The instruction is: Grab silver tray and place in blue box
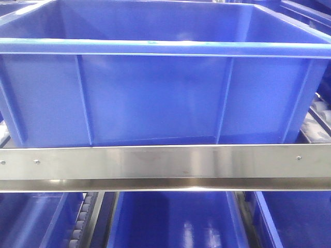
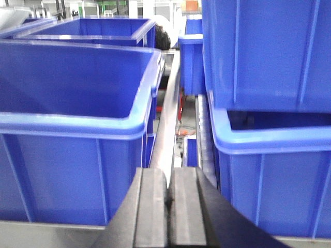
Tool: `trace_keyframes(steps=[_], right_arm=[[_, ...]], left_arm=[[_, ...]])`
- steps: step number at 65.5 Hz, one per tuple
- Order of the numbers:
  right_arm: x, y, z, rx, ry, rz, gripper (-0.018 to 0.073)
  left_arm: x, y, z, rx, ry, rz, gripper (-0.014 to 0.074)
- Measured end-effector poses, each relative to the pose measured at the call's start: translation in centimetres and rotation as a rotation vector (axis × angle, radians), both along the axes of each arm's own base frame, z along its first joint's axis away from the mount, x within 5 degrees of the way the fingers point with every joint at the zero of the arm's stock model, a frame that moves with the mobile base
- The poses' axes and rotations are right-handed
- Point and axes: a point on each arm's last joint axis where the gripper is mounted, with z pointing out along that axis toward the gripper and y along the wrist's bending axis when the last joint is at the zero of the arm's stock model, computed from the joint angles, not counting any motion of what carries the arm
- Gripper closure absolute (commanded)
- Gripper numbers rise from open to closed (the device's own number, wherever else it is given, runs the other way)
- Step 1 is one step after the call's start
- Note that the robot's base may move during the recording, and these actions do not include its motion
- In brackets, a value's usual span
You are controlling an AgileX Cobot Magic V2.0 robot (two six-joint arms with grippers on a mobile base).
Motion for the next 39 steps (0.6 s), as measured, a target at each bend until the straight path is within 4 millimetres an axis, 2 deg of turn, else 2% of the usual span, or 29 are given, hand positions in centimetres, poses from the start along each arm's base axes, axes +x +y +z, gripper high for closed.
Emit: trace_keyframes(steps=[39], right_arm=[[0.00, 0.00, 0.00, 0.001, 0.000, 0.000, 0.0511]], left_arm=[[0.04, 0.02, -0.13, 0.006, 0.005, 0.005, 0.0679]])
